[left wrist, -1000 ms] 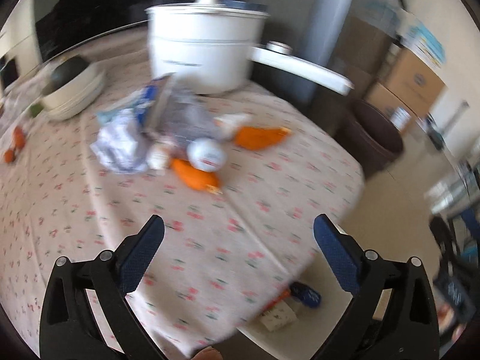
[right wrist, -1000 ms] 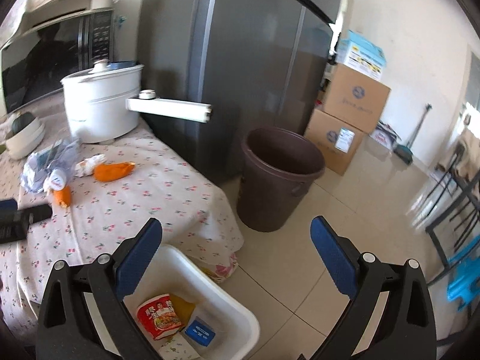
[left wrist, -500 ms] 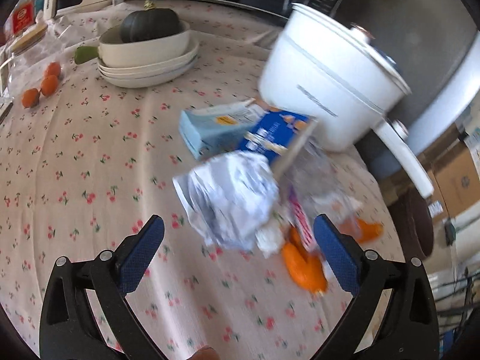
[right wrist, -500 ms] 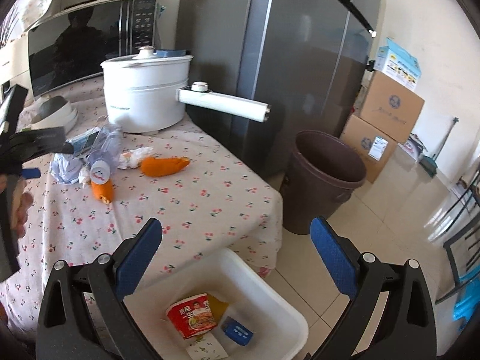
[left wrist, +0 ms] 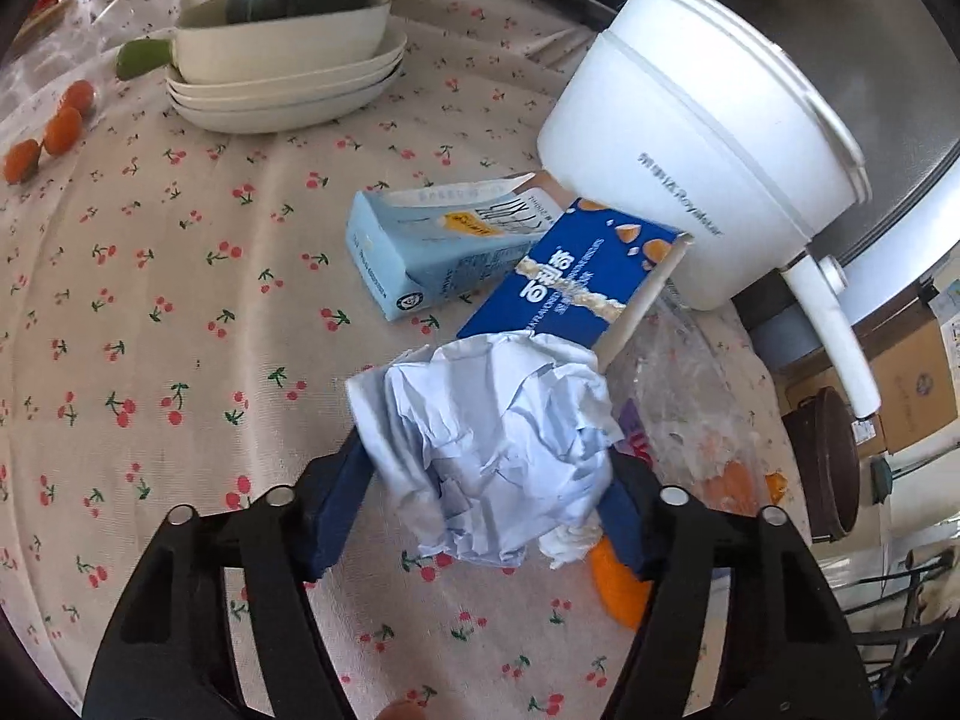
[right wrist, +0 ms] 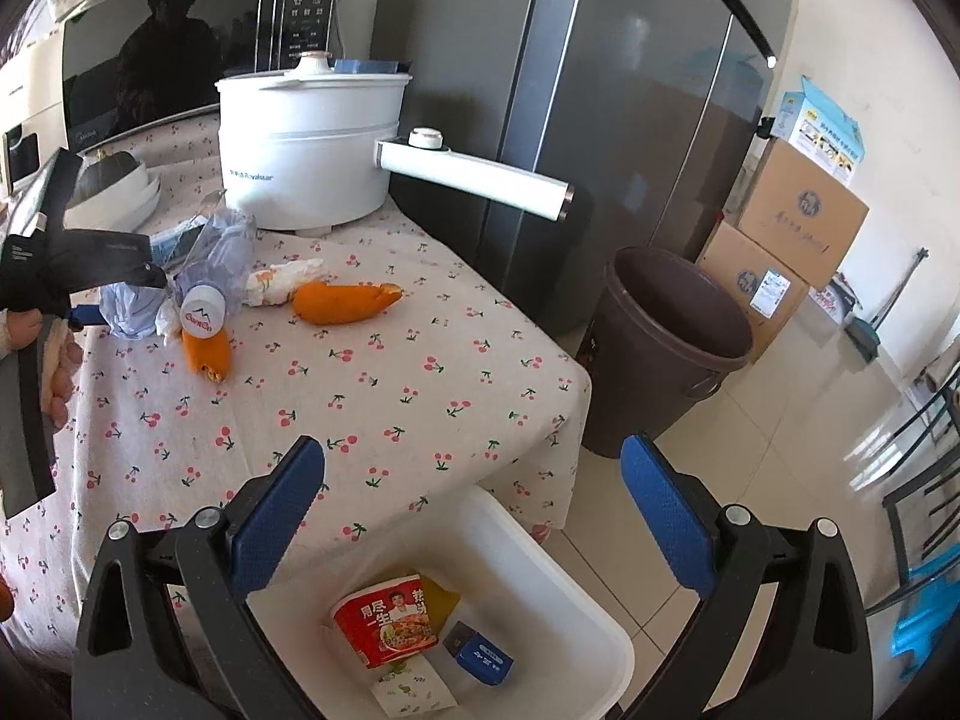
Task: Collect trash
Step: 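Grasp the crumpled white paper with the left tool, then grasp the plastic bottle with the right tool while the left tool holds the crumpled paper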
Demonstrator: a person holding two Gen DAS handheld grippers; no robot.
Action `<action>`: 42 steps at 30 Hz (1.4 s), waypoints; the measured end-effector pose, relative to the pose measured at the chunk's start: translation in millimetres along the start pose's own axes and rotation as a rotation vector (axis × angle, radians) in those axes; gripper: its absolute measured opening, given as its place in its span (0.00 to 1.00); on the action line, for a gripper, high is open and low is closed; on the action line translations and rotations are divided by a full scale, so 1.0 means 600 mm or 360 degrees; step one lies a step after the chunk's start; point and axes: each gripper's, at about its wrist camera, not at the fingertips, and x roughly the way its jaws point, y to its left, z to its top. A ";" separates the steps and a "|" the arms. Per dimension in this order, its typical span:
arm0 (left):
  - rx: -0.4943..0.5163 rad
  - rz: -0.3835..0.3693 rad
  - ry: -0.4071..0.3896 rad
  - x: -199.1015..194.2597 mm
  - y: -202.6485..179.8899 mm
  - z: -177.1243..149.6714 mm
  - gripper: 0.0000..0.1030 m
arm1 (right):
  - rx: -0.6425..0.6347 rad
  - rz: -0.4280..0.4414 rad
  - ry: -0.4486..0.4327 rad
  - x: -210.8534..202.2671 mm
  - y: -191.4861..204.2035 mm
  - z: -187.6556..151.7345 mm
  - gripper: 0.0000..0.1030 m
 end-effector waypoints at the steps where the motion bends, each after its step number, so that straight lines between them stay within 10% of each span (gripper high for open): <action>1: -0.0005 -0.0008 -0.0010 -0.008 0.001 -0.001 0.60 | 0.0006 0.0009 0.0004 0.001 0.001 0.001 0.93; 18: 0.0094 -0.0039 -0.0390 -0.253 0.019 -0.021 0.60 | -0.0045 0.0522 0.0308 0.107 0.135 0.161 0.93; 32: -0.0031 0.0013 -0.0346 -0.265 0.109 0.003 0.61 | -0.0279 0.0523 0.0628 0.278 0.291 0.223 0.93; 42: -0.0052 0.0015 -0.0291 -0.254 0.118 0.005 0.61 | -0.0171 0.0584 0.0511 0.272 0.277 0.227 0.61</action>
